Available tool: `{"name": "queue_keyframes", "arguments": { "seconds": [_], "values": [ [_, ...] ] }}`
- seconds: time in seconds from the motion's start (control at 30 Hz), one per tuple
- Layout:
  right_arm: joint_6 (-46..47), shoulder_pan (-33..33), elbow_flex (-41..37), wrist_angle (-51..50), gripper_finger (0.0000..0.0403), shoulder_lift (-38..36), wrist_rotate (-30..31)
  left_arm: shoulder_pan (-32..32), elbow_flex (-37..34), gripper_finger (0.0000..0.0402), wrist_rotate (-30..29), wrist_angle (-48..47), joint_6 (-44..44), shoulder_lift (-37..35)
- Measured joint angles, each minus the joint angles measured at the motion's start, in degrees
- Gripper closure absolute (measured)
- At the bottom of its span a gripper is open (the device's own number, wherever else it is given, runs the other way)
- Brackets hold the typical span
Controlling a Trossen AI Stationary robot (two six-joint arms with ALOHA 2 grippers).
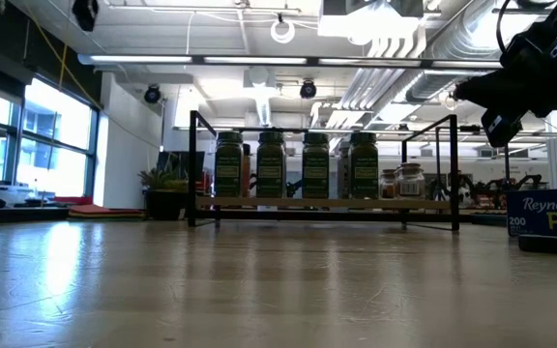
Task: Shelf spices
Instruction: Return to Home Position
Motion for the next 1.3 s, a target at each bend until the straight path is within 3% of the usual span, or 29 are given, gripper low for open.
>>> {"name": "queue_keyframes", "arguments": {
  "seconds": [0.2,0.5,0.8,1.0,1.3],
  "values": [
    [0.0,0.0,0.0,0.0,0.0387,0.0,0.0,-0.3,-12.8,0.04,2.6,15.9,5.6,-9.9],
    [0.0,0.0,0.0,0.0,0.0387,0.0,0.0,-0.2,-35.2,0.0401,4.2,40.8,5.7,-18.8],
    [0.0,0.0,0.0,0.0,0.0387,0.0,0.0,0.2,-35.6,0.04,4.1,25.8,4.5,-20.5],
    [0.0,0.0,0.0,0.0,0.0387,0.0,0.0,0.2,-35.6,0.04,5.3,15.0,-4.3,-20.4],
    [0.0,0.0,0.0,0.0,0.0387,0.0,-0.1,-1.2,-35.6,0.04,14.9,14.1,11.1,-20.4]
  ]
}}
